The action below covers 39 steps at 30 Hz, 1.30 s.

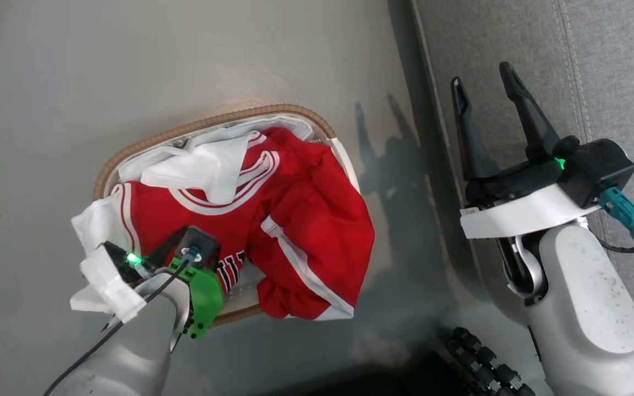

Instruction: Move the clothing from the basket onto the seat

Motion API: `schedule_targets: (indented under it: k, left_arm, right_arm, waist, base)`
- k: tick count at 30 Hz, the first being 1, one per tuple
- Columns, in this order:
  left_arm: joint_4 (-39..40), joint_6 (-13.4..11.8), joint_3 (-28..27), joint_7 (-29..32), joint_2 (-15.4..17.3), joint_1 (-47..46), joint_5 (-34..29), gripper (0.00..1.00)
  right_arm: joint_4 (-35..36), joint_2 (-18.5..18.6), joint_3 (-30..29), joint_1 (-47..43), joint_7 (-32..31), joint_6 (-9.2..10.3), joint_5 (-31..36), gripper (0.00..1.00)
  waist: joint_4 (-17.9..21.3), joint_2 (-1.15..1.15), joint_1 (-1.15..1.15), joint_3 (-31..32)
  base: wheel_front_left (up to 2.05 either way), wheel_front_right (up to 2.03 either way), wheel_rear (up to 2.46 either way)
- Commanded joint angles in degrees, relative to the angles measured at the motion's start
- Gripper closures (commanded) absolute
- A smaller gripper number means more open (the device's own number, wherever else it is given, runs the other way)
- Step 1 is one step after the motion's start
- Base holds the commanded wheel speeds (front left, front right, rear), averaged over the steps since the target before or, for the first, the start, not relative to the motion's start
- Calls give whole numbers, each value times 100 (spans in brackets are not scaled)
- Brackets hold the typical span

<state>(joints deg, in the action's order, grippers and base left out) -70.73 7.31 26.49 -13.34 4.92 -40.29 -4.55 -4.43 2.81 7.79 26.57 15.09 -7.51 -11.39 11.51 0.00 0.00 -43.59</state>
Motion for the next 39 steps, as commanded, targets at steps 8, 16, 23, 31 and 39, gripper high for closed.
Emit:
schedule_targets:
  k: [8, 16, 23, 31, 39]
  left_arm:
    - [-272, 22, 704, 585, 128, -347, 187, 0]
    - [-312, 22, 1403, 1009, 303, -564, 643, 0]
    - [-316, 21, 1859, 1124, 473, -857, 982, 0]
    - [-323, 20, 2275, 1130, 487, -980, 1303, 100]
    - [-281, 20, 2482, 846, 449, -705, 1757, 100]
  right_arm:
    - [165, 17, 77, 227, 11, 4, -161, 0]
    - [288, 18, 111, 318, 12, 4, -301, 0]
    - [416, 17, 106, 383, 11, 4, -374, 0]
    - [436, 18, 66, 449, 12, 4, -421, 0]
    - [287, 18, 37, 361, 12, 4, -375, 0]
  waist:
    - [278, 0, 0, -493]
    - [404, 0, 0, -805]
    - [465, 0, 0, -1037]
    - [477, 0, 0, -1115]
    - [461, 0, 0, -700]
  base:
    - [0, 0, 0]
    - [0, 0, 0]
    - [0, 0, 0]
    - [0, 0, 0]
    - [0, 0, 0]
